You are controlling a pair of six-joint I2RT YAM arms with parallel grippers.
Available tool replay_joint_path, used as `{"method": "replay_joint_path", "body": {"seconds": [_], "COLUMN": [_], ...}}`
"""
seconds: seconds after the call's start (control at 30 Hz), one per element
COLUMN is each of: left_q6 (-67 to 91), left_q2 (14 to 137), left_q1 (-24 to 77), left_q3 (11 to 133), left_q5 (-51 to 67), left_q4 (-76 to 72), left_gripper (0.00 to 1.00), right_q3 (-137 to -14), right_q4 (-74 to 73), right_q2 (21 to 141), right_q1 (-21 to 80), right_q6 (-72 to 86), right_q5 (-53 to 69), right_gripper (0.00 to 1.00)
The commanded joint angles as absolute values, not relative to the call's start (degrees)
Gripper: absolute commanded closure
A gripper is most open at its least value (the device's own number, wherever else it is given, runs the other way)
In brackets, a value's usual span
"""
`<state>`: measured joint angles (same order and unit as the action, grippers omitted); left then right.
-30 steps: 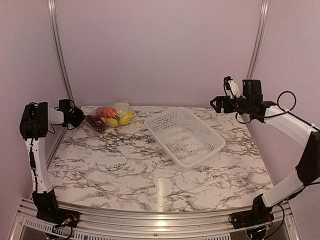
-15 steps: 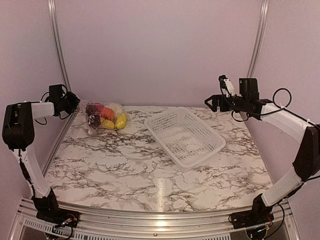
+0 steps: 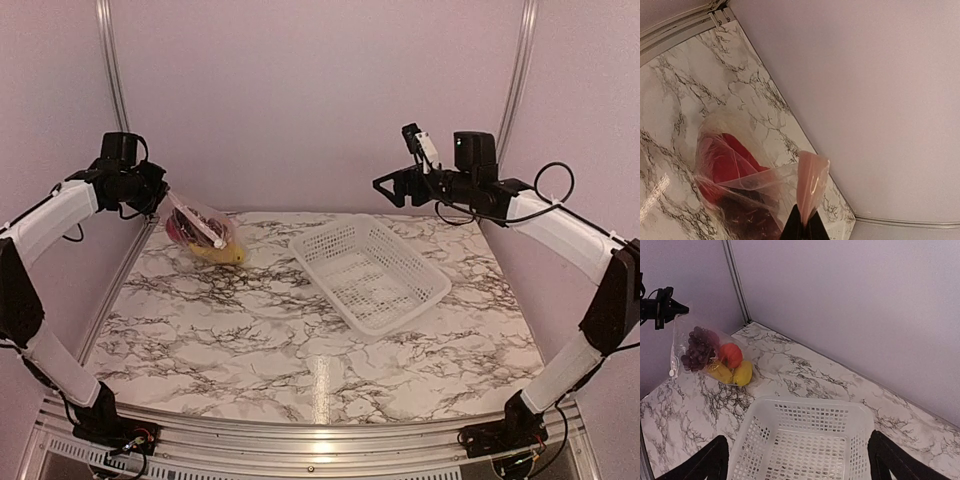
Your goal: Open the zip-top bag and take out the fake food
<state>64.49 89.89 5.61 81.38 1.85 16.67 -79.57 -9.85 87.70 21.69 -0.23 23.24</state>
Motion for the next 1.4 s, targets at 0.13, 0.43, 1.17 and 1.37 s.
{"method": "replay_joint_path", "body": {"seconds": [0.13, 0.43, 1.17, 1.37], "left_q6": [84.56, 97.16, 106.25, 106.76], "left_q2": [78.68, 72.22, 67.13, 66.45], "left_q1": [10.18, 15.02, 17.90, 18.10], "left_q3": [82.64, 80.95, 73.87, 72.50], "left_q5": [-2.43, -2.61, -1.59, -1.06], "left_q4": [32.00, 35.83, 31.54, 30.02], "left_gripper": [1.00, 1.00, 1.00, 1.00], "right_q3": [-89.27, -93.49, -91.28, -88.51], "right_q4": [-13.27, -12.01, -0.76, 4.00], "right_q2": [90.95, 93.79, 105.30, 106.21], "right_q1": [34.97, 49.68, 61.25, 61.26], "right_q6": [-7.20, -11.64, -16.00, -16.67], "right_q5": [22.00, 24.45, 10.41, 12.19], "right_gripper": [0.11, 0.18, 0.18, 0.20]}}
